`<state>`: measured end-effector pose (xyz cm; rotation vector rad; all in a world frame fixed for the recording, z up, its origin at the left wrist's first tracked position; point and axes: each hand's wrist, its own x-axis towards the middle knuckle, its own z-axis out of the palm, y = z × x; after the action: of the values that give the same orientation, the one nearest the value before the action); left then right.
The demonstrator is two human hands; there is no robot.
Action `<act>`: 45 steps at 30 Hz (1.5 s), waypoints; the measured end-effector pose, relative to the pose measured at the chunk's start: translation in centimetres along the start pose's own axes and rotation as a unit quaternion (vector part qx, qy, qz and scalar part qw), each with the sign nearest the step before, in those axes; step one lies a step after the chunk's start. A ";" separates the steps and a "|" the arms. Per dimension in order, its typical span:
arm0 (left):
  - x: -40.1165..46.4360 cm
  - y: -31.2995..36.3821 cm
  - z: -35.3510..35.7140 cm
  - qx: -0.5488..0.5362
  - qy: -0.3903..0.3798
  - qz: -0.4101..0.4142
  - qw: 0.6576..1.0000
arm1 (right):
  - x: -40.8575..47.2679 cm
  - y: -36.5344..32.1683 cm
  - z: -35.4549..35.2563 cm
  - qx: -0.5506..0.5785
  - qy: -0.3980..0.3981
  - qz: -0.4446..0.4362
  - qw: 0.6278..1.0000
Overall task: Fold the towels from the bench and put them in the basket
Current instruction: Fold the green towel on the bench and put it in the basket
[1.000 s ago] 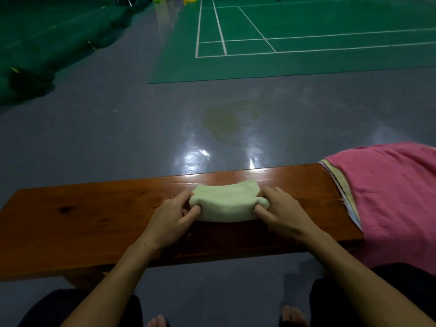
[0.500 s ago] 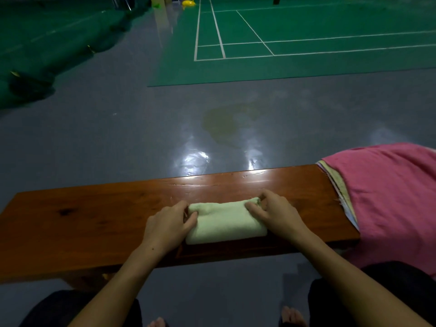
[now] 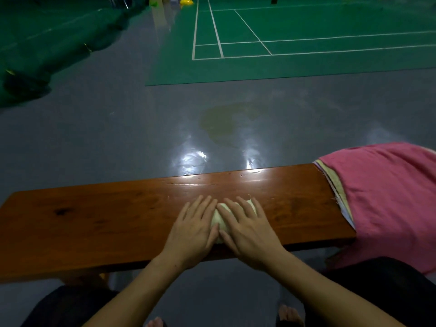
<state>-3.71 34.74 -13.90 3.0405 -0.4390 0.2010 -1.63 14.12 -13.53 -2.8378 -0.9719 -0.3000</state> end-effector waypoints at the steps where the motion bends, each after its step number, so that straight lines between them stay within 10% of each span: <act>1: -0.2 0.1 0.2 0.002 -0.005 -0.011 1.000 | -0.1 0.3 0.0 0.000 -0.004 -0.001 1.000; 12: -0.6 -2.5 -1.2 -0.044 0.007 -0.164 0.985 | -0.3 3.1 -2.0 0.053 -0.073 0.141 0.986; 24: 1.4 -3.7 -4.6 -0.237 -0.110 -0.365 0.894 | 1.0 1.0 -3.2 0.131 -0.125 0.149 0.972; 31: 1.6 -3.0 -5.8 -0.517 0.033 -0.256 0.816 | 3.0 0.7 -2.8 0.276 -0.112 0.152 0.943; 36: 1.7 -3.6 -8.1 -0.576 0.099 -0.228 0.779 | 4.8 0.1 -3.7 0.540 -0.189 0.145 0.807; 45: -0.6 -7.3 -11.4 -0.601 0.199 -0.302 0.712 | 5.5 -2.2 -4.3 0.508 -0.071 0.098 0.853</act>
<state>-3.58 42.85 -3.02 1.6139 0.3697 0.3347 0.62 18.32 -7.94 -1.9379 -0.5700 0.3639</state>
